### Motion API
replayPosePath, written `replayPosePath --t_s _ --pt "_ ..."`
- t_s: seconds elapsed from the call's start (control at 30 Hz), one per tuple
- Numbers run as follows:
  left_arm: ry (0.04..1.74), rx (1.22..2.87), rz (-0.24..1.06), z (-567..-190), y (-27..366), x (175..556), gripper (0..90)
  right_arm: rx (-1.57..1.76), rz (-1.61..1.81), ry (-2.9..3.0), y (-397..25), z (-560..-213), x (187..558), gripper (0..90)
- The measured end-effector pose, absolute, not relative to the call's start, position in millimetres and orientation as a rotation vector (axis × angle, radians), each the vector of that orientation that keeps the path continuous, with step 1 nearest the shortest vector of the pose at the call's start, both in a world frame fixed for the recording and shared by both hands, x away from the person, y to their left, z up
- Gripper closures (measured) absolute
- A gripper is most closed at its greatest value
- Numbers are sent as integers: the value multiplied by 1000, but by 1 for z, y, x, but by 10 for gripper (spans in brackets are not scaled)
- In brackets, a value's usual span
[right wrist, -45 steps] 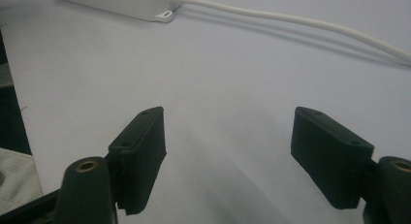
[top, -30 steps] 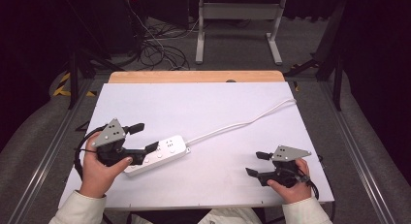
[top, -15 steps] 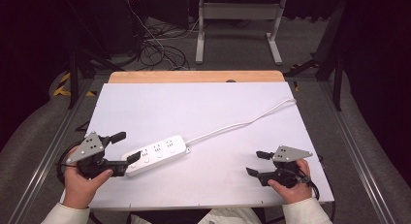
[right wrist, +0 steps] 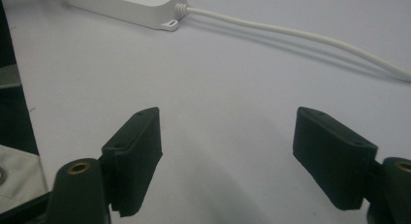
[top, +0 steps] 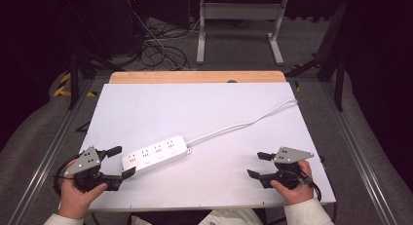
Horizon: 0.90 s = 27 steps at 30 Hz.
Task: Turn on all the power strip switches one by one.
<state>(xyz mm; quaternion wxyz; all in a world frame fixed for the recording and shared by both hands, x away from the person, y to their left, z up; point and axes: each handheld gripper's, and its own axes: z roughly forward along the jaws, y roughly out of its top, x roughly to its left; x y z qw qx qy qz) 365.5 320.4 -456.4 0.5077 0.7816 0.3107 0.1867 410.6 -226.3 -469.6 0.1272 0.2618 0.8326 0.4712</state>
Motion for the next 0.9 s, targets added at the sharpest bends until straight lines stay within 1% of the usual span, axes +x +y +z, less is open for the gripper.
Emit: replayPosePath --t_s 0.17,0.27,0.33,0.4,0.47,0.57,0.63,0.9 --pt "785 1895 434 -469 325 362 136 763 1372 2427 -226 -470 411 251" --pt "779 1928 457 -474 323 361 140 765 1370 2430 -226 -471 411 251" --pt "769 1963 488 -478 320 360 149 764 1372 2432 -226 -471 411 251" --pt "756 1980 491 -482 318 359 169 764 1370 2432 -226 -471 411 251" --pt "763 1987 468 -487 318 359 180 764 1369 2436 -226 -471 411 251" --pt "775 1953 465 -485 318 358 191 765 1369 2440 -226 -472 412 251" --pt "770 1916 473 -481 317 358 181 766 1370 2441 -226 -472 412 251" --pt "775 1885 465 -478 320 356 169 768 1372 2443 -226 -472 412 250"
